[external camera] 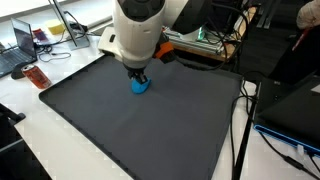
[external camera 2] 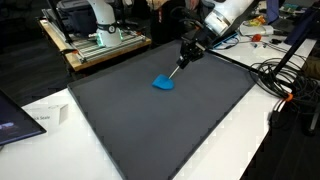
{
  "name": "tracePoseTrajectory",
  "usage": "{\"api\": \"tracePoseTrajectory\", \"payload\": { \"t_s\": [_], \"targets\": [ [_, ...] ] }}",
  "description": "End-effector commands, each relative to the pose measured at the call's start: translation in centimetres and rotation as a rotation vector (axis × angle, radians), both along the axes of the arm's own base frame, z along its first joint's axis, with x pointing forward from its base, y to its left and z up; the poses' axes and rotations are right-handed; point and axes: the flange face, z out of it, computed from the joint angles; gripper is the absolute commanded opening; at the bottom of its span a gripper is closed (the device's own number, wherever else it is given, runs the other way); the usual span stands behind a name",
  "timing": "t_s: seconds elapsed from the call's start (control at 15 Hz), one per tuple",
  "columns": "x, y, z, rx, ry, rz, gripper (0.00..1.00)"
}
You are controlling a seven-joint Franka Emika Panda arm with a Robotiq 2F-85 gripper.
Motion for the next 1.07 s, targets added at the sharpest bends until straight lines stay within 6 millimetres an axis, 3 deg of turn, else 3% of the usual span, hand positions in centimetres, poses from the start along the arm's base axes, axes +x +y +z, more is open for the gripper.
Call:
{"api": "tracePoseTrajectory", "payload": {
  "t_s": [0.0,0.53,1.0],
  "targets": [
    [2.4,-0.6,0.3,0.043,0.045,-0.013,0.03],
    [6.0,-5.8,0.4,0.245,0.088,0.009,0.03],
    [7.4,-11.2,-0.1,0.365,0.097,0.037,0.03]
  ]
}}
